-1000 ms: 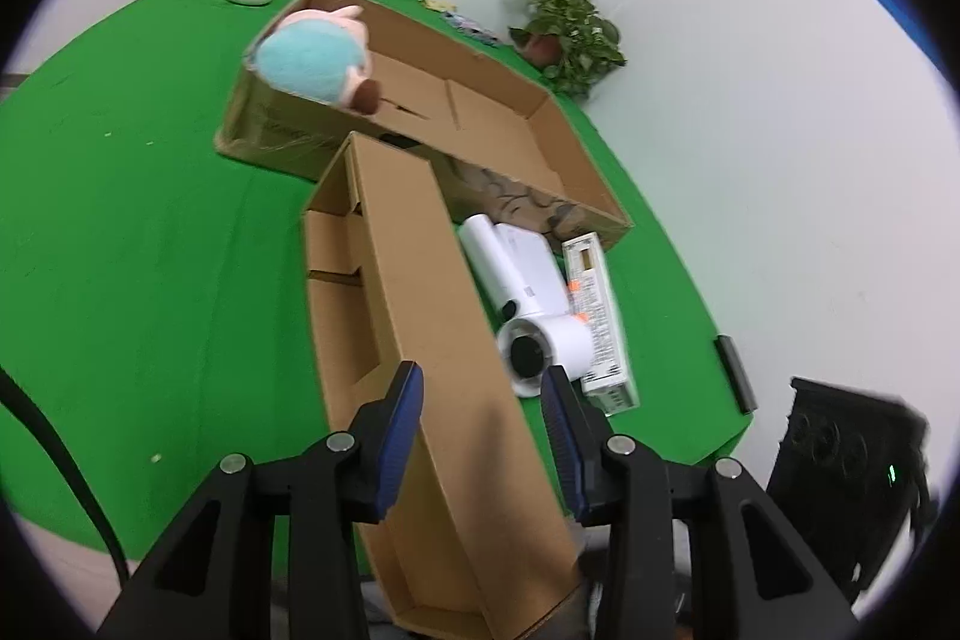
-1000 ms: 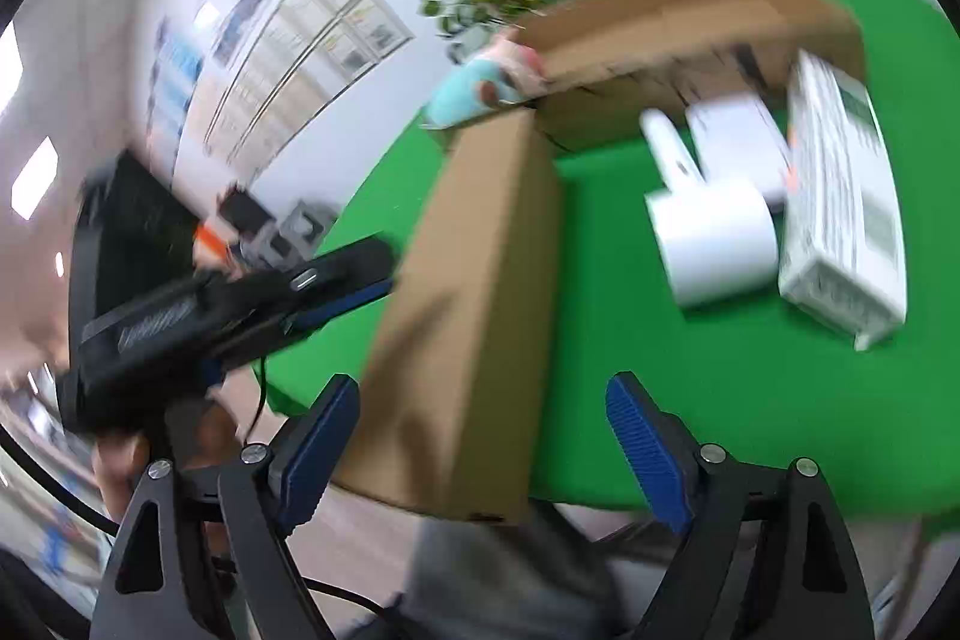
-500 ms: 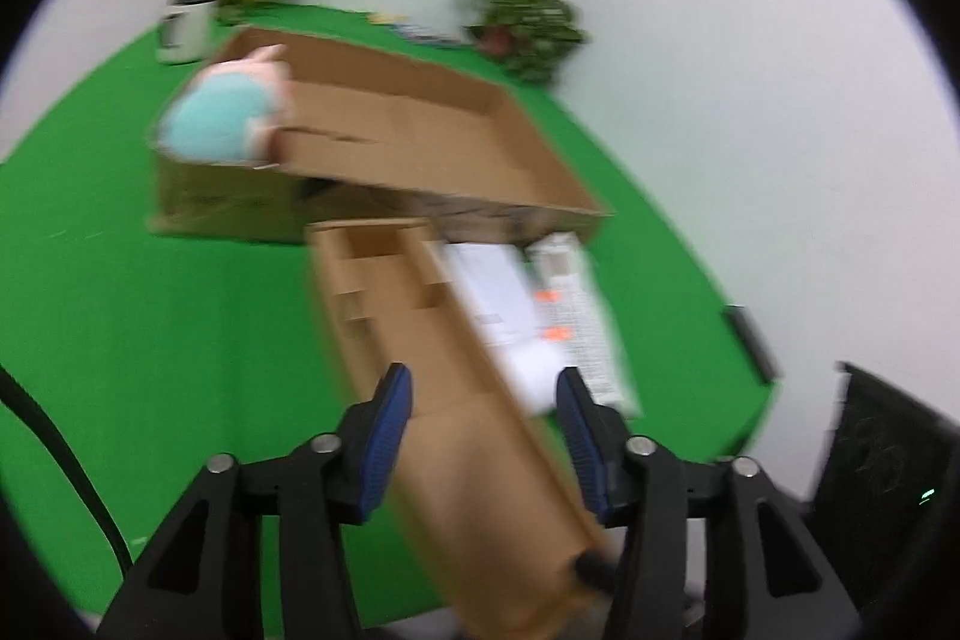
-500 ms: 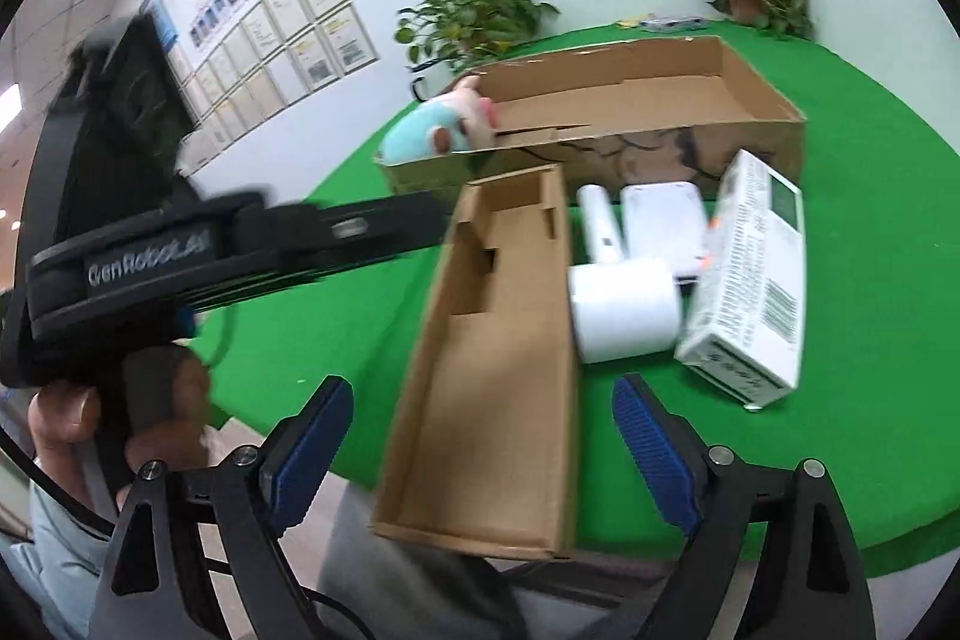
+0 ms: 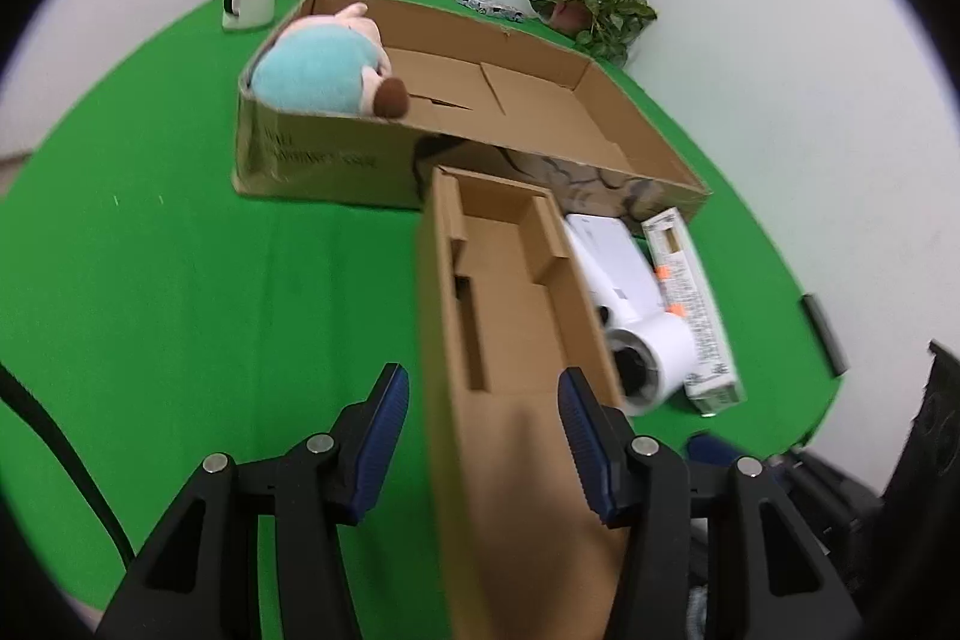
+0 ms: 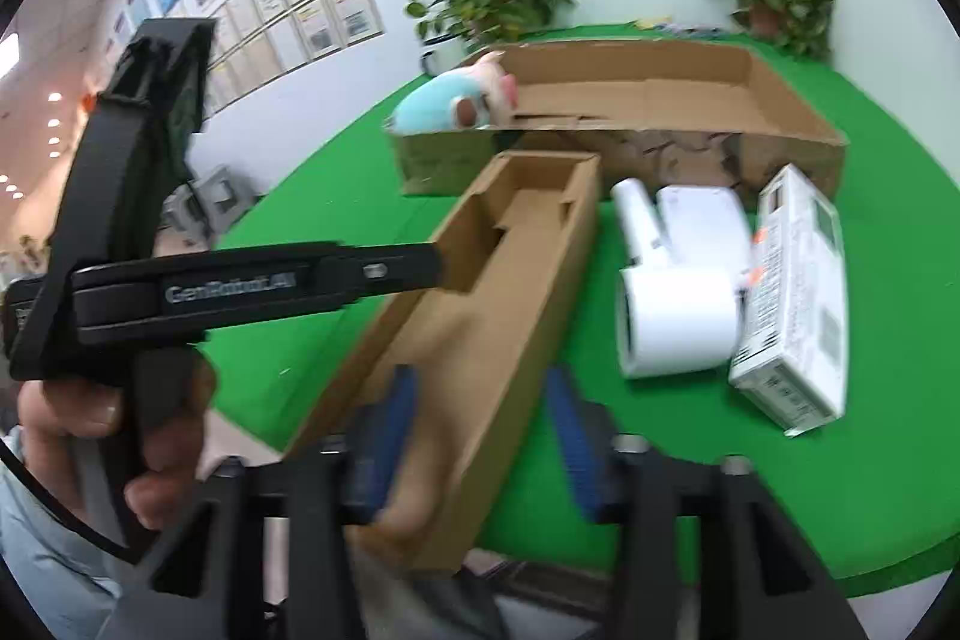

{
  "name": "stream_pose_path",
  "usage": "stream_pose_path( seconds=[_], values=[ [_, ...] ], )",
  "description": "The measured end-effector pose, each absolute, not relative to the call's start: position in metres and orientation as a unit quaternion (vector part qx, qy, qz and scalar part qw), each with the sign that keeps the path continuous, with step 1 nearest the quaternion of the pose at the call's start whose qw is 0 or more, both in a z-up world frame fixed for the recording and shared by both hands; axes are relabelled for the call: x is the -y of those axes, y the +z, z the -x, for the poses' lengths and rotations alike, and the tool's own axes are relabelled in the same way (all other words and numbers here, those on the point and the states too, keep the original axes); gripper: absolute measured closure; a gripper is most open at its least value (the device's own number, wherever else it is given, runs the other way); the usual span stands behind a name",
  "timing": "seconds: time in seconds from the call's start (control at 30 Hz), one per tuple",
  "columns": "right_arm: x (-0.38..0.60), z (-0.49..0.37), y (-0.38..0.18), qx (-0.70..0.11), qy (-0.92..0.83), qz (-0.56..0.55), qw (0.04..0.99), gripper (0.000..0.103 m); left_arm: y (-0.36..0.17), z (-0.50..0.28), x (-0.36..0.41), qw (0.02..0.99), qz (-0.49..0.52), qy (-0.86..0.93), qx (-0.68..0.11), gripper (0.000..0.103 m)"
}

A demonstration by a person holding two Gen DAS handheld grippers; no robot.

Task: Organize objects
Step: 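Lift the cardboard insert with both grippers and turn it compartments-up, then carry the cardboard insert with both grippers over the open box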

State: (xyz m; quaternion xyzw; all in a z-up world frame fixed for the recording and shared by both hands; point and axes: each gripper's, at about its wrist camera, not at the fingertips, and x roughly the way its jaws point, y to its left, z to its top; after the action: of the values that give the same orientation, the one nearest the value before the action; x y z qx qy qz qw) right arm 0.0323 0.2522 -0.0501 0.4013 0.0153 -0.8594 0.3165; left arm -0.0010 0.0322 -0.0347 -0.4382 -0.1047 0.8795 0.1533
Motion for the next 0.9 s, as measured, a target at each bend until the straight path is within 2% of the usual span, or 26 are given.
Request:
stream_pose_path(
  seconds=[0.1, 0.17, 0.2, 0.23, 0.37, 0.67, 0.77, 0.9],
  values=[
    [-0.247, -0.025, -0.055, -0.018, -0.859, -0.412, 0.304, 0.050, -0.042, 0.016, -0.036, 0.158, 0.452, 0.874, 0.090, 0.054],
    [-0.241, -0.021, -0.057, -0.025, -0.859, -0.417, 0.296, 0.051, -0.051, 0.022, -0.041, 0.169, 0.470, 0.861, 0.093, 0.072],
    [-0.237, -0.017, -0.062, -0.035, -0.860, -0.421, 0.285, 0.059, -0.055, 0.022, -0.044, 0.167, 0.479, 0.857, 0.090, 0.073],
    [-0.233, -0.015, -0.065, -0.043, -0.861, -0.424, 0.276, 0.075, -0.057, 0.020, -0.044, 0.161, 0.480, 0.858, 0.087, 0.076],
    [-0.230, -0.019, -0.071, -0.047, -0.859, -0.424, 0.282, 0.087, -0.060, 0.005, -0.043, 0.156, 0.484, 0.856, 0.096, 0.082],
    [-0.243, -0.039, -0.068, -0.055, -0.860, -0.428, 0.272, 0.091, -0.060, -0.031, -0.052, 0.121, 0.487, 0.856, 0.123, 0.083],
    [-0.235, -0.036, -0.067, -0.086, -0.862, -0.418, 0.274, 0.090, -0.060, -0.027, -0.050, 0.110, 0.487, 0.856, 0.136, 0.088],
    [-0.237, -0.033, -0.067, -0.072, -0.861, -0.422, 0.273, 0.091, -0.058, -0.028, -0.052, 0.105, 0.483, 0.859, 0.132, 0.090]
  ],
)
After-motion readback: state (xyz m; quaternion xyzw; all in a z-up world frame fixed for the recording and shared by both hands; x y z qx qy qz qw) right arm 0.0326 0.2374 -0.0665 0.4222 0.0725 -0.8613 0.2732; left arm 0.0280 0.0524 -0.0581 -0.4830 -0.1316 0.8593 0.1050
